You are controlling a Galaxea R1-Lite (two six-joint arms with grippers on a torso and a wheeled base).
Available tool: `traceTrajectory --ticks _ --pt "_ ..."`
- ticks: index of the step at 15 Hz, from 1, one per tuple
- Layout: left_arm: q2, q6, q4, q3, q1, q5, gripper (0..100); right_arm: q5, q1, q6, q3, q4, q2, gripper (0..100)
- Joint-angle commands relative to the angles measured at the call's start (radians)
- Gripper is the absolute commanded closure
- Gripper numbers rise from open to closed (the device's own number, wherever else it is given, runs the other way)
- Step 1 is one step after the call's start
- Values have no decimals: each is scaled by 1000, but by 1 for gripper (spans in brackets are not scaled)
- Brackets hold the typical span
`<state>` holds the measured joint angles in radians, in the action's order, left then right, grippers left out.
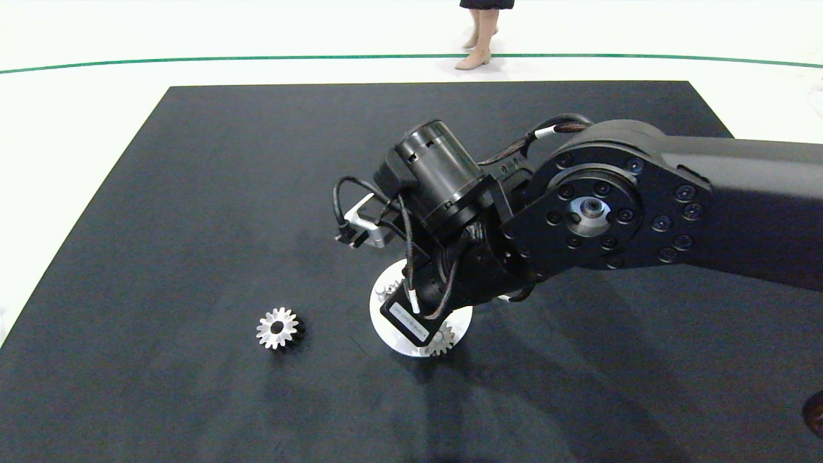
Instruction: Remove an incorrectly installed larger gear and replace it with the correct smaller gear
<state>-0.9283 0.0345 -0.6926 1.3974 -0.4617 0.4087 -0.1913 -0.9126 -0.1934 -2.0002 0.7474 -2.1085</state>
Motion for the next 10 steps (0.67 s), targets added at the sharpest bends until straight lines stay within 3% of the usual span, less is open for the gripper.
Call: traceTrajectory --ticks 1,6,7,10 --pt "2 1 -4 0 0 2 0 0 -2 0 0 0 15 66" --pt "2 1 -4 0 0 2 0 1 -8 2 0 -76 12 66" --pt "2 -2 -4 0 0 2 0 0 -14 2 21 -122 13 66" --pt "2 -2 -4 0 0 2 0 0 -16 2 32 -123 7 66"
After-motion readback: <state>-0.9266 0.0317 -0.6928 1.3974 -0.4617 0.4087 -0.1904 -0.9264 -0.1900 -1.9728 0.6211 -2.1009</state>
